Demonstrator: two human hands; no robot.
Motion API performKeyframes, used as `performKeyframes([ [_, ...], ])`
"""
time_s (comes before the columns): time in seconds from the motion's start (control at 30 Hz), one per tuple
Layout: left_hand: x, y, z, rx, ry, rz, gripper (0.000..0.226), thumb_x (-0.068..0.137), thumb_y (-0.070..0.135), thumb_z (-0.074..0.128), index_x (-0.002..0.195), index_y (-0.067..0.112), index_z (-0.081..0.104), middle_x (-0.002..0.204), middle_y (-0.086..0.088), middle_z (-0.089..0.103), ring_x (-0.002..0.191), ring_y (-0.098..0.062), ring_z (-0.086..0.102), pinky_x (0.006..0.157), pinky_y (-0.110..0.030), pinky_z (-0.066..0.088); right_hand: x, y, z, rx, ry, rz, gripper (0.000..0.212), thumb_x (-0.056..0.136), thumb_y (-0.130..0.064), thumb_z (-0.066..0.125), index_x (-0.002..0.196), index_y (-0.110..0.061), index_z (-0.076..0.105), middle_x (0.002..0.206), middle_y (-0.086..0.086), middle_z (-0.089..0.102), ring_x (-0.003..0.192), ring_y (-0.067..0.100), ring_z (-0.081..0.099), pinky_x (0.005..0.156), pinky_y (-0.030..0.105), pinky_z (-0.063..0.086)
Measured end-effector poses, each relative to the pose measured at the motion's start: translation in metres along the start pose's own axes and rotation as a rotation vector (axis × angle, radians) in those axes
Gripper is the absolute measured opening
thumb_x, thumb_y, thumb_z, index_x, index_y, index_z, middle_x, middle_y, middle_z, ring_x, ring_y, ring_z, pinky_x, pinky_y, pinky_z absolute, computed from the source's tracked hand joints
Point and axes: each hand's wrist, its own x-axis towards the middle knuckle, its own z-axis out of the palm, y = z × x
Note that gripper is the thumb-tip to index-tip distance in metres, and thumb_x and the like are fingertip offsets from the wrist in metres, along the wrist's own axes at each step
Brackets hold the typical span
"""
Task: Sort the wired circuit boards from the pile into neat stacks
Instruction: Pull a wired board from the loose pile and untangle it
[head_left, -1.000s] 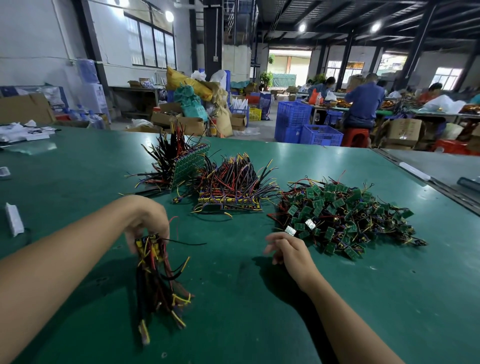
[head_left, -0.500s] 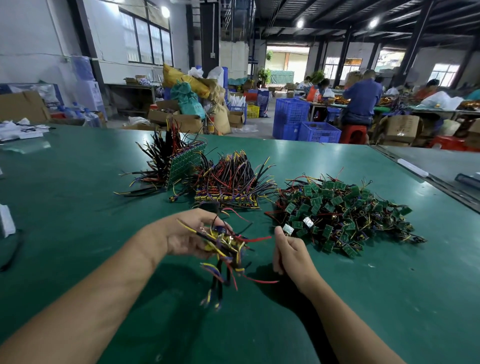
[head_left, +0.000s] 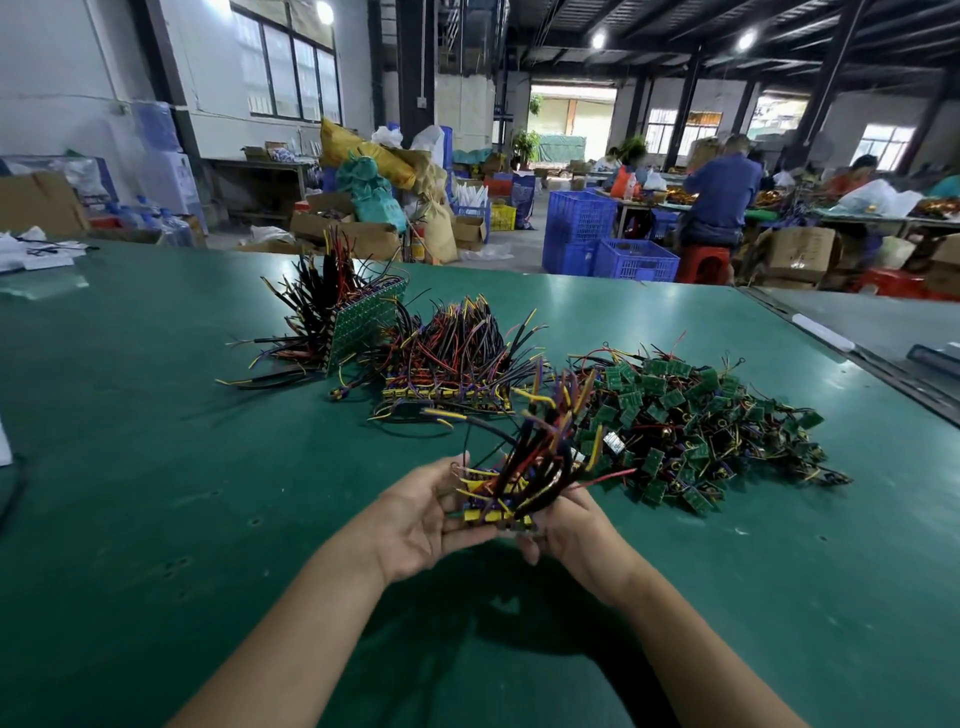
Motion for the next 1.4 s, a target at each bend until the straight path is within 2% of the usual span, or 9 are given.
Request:
performKeyframes([
  [0.13,0.002,-0.008,0.001,-0.070,-0.014,-0.015,0.058,0.099,0.051,0.035,0.106,0.001,0.063,0.094,-0.019,0.073,0.080,-0.030,0.073,0.060,-0.037,0.060,0.001,0.003,-0.002,-0.038,-0.009,0.000,0.034,0.072,-0.022,0.057,0.104,-0.026,0.068,0.095,0.009,0.067,0.069,0.017,0.057,0.053,0.027,0.040],
  [0.23,-0.003,-0.010,-0.003,-0.195,-0.139,-0.008,0.040,0.085,0.018,0.036,0.109,-0.004,0.059,0.098,-0.022,0.071,0.083,-0.035,0.072,0.064,-0.040,0.060,0.002,0.002,-0.003,-0.092,0.005,-0.003,0.031,0.077,-0.028,0.055,0.106,-0.026,0.066,0.088,0.000,0.066,0.065,0.008,0.056,0.052,0.023,0.038],
  [0.37,-0.008,-0.015,-0.004,-0.271,-0.280,0.025,0.039,0.073,-0.007,0.043,0.108,-0.004,0.058,0.111,-0.026,0.066,0.095,-0.037,0.068,0.082,-0.044,0.059,0.005,0.001,-0.001,-0.127,0.130,0.025,0.036,0.085,-0.058,0.045,0.090,-0.031,0.069,0.075,-0.002,0.059,0.057,0.007,0.042,0.049,0.023,0.031],
  [0.57,-0.007,-0.022,0.009,-0.084,-0.115,0.132,0.045,0.077,0.009,0.065,0.118,0.001,0.050,0.111,-0.024,0.067,0.080,-0.030,0.071,0.064,-0.033,0.061,0.009,0.006,0.001,-0.052,0.186,0.023,0.041,0.095,-0.041,0.032,0.078,-0.033,0.068,0.064,-0.004,0.057,0.050,0.009,0.038,0.046,0.023,0.031],
  [0.7,-0.004,-0.029,0.013,0.099,-0.037,0.185,0.043,0.089,0.020,0.062,0.128,0.011,0.045,0.099,-0.019,0.072,0.070,-0.024,0.070,0.060,-0.030,0.057,0.013,0.010,0.005,0.021,0.306,0.056,0.042,0.092,-0.036,0.035,0.082,-0.024,0.073,0.077,0.005,0.067,0.048,0.009,0.043,0.043,0.022,0.033],
  [0.8,-0.003,-0.034,0.015,0.220,-0.049,0.198,0.034,0.093,0.034,0.056,0.116,0.011,0.047,0.089,-0.015,0.074,0.058,-0.019,0.062,0.052,-0.027,0.050,0.014,0.008,0.008,0.110,0.345,0.023,0.027,0.079,-0.030,0.042,0.087,-0.017,0.064,0.082,0.012,0.064,0.046,0.012,0.046,0.040,0.022,0.033],
  [1.03,0.003,-0.039,0.018,0.265,0.084,0.222,0.039,0.093,0.043,0.055,0.069,0.013,0.051,0.049,0.002,0.042,0.038,-0.012,0.035,0.040,-0.020,0.025,0.012,0.004,0.014,0.092,0.324,0.013,0.028,0.091,-0.011,0.029,0.098,-0.007,0.056,0.076,0.011,0.059,0.050,0.015,0.037,0.042,0.023,0.029],
  [1.17,0.003,-0.038,0.020,0.249,0.062,0.273,0.047,0.095,0.042,0.049,0.055,0.017,0.047,0.043,0.004,0.029,0.035,-0.010,0.024,0.040,-0.016,0.017,0.009,0.001,0.017,0.106,0.250,0.079,0.026,0.101,-0.018,0.027,0.104,-0.008,0.051,0.052,0.000,0.043,0.041,0.012,0.031,0.042,0.021,0.029],
  [1.4,0.001,-0.039,0.021,0.213,0.084,0.278,0.050,0.093,0.047,0.049,0.054,0.018,0.037,0.048,0.004,0.018,0.035,-0.009,0.016,0.046,-0.017,0.011,0.005,-0.006,0.022,0.194,0.205,0.043,0.019,0.088,-0.016,0.049,0.104,-0.006,0.052,0.054,0.005,0.050,0.041,0.014,0.039,0.043,0.021,0.029],
])
